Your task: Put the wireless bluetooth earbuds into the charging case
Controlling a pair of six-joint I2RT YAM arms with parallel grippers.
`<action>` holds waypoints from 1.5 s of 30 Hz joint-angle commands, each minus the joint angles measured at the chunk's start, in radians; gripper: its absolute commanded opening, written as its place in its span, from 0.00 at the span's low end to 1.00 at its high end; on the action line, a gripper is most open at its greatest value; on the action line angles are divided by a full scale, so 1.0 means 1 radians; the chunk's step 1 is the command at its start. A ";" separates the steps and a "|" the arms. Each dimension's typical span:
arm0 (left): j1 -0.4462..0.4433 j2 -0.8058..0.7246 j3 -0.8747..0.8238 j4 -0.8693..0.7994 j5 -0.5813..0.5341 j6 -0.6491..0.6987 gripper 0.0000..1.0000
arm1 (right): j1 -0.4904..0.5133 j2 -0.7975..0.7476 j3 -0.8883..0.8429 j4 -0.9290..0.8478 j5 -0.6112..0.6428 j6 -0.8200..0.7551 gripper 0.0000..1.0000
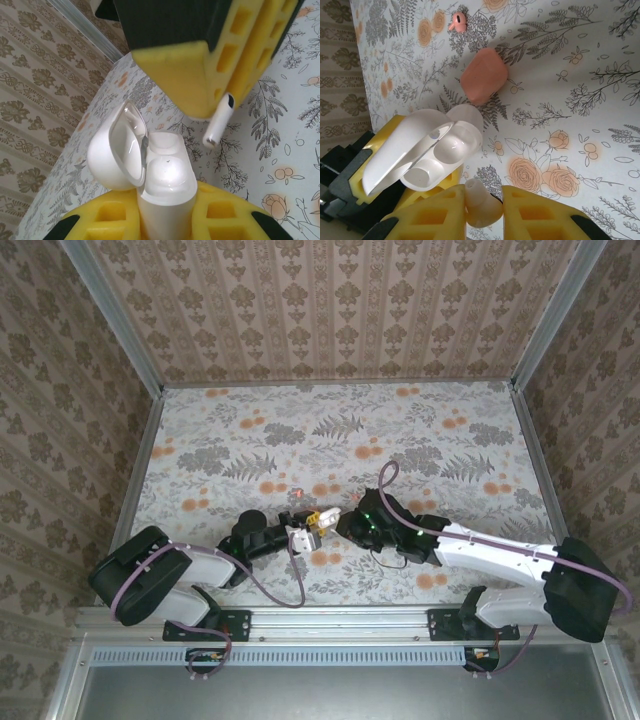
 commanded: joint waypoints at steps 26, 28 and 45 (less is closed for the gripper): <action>0.053 -0.085 0.001 -0.019 0.155 -0.242 0.02 | -0.014 -0.122 0.121 -0.277 0.069 -0.298 0.22; 0.053 -0.082 0.001 -0.023 0.135 -0.242 0.02 | -0.009 -0.101 0.149 -0.301 0.071 -0.260 0.22; 0.051 -0.084 0.020 -0.095 0.036 -0.194 0.02 | 0.001 0.109 0.261 -0.254 -0.021 -0.099 0.22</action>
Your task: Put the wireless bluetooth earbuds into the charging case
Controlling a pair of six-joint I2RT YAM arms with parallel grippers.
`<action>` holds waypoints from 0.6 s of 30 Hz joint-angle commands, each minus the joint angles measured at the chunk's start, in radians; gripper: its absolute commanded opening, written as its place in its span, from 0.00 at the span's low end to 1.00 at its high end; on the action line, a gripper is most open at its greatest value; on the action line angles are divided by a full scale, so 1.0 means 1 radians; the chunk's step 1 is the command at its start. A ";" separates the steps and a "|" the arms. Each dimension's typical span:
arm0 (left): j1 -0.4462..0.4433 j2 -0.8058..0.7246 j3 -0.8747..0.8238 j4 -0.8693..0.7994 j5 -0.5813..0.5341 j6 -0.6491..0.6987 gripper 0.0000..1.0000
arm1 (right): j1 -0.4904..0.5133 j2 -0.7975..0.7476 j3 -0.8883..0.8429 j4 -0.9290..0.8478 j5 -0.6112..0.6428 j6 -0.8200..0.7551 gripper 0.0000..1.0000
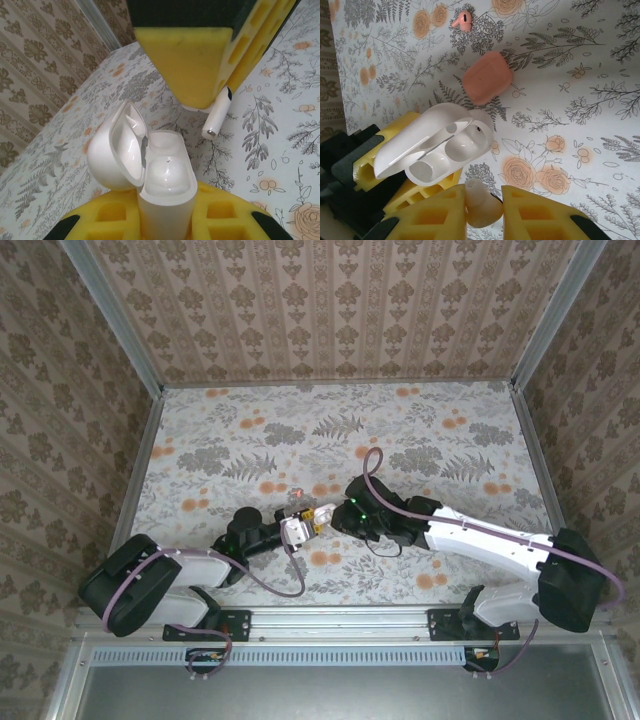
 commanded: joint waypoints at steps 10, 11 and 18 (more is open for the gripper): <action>0.002 -0.020 0.027 -0.046 -0.022 0.039 0.02 | 0.006 0.097 0.066 0.030 -0.038 0.071 0.22; 0.002 -0.020 0.027 -0.048 -0.023 0.042 0.01 | 0.006 0.101 0.067 0.030 -0.038 0.073 0.22; -0.010 -0.029 0.028 -0.079 -0.030 0.073 0.02 | 0.006 0.117 0.061 0.064 -0.030 0.100 0.22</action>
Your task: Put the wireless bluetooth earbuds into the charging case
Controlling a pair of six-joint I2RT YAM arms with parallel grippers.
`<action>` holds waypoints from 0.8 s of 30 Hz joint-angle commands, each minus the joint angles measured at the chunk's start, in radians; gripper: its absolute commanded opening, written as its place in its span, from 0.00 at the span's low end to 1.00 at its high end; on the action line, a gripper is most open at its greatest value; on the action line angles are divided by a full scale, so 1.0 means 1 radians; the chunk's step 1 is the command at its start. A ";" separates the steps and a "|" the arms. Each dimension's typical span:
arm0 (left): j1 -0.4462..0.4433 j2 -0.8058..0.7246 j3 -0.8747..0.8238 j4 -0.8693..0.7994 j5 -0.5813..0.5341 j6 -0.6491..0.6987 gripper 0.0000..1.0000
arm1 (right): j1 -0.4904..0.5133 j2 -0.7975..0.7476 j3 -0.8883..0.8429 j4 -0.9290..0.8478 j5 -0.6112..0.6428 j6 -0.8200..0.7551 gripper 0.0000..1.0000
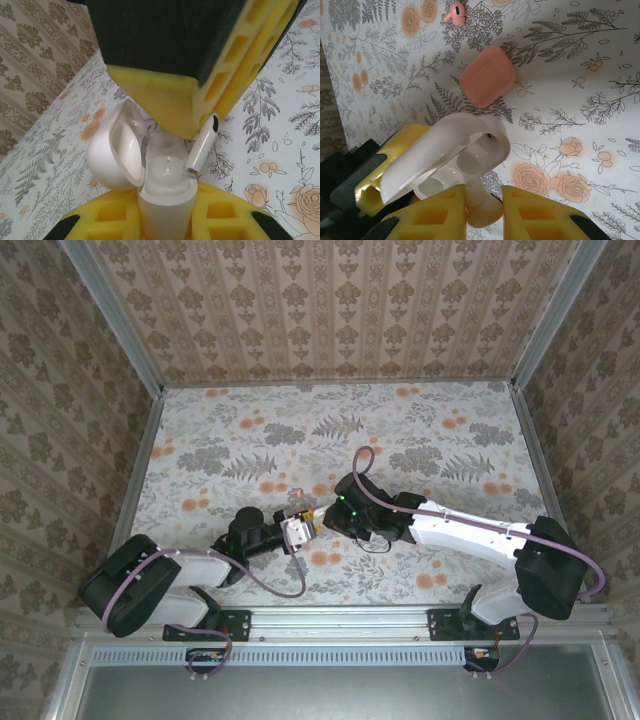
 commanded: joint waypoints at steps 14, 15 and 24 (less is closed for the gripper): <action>-0.036 -0.050 0.038 -0.087 -0.027 0.078 0.02 | 0.003 0.050 0.032 0.054 -0.019 0.050 0.22; -0.037 -0.050 0.039 -0.090 -0.030 0.078 0.02 | 0.003 0.050 0.033 0.056 -0.019 0.050 0.23; -0.045 -0.051 0.044 -0.102 -0.038 0.082 0.01 | 0.003 0.065 0.039 0.106 -0.036 0.071 0.27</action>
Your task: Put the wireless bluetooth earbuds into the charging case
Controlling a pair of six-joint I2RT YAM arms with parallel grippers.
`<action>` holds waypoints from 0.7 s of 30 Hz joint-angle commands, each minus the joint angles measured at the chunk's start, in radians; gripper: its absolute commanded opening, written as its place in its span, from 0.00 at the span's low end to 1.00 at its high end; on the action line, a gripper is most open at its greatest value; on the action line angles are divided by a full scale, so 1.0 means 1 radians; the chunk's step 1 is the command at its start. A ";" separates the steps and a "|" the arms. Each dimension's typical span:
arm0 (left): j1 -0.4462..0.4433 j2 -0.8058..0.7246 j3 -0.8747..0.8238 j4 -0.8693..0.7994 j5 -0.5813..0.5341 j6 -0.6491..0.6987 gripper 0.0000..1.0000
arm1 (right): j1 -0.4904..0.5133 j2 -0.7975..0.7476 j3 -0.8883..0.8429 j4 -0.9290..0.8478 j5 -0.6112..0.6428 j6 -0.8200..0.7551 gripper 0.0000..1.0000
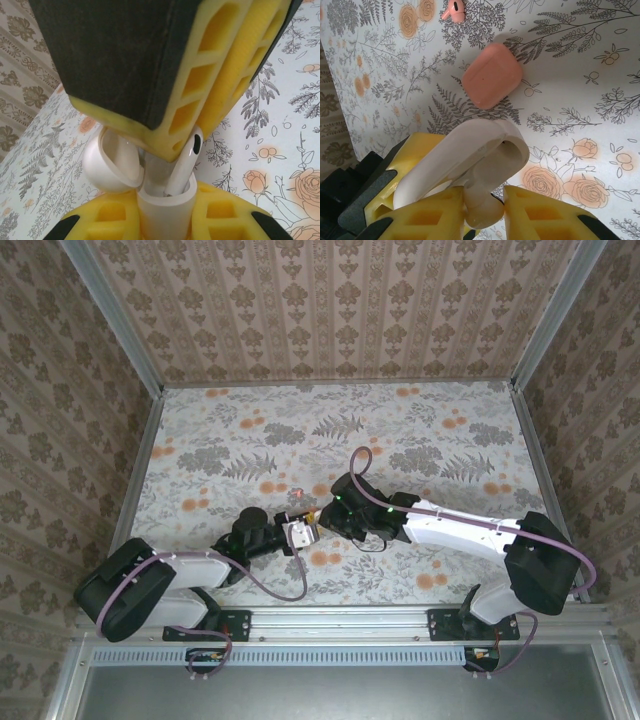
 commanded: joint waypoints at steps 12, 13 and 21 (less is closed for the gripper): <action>-0.014 -0.013 0.015 0.031 0.024 0.000 0.01 | 0.001 0.011 0.019 0.132 -0.019 0.042 0.32; -0.014 -0.014 0.015 0.034 0.025 -0.002 0.01 | 0.001 0.008 0.018 0.138 -0.020 0.044 0.33; -0.015 -0.012 0.013 0.044 0.031 -0.014 0.01 | -0.001 -0.004 -0.011 0.210 -0.013 0.058 0.35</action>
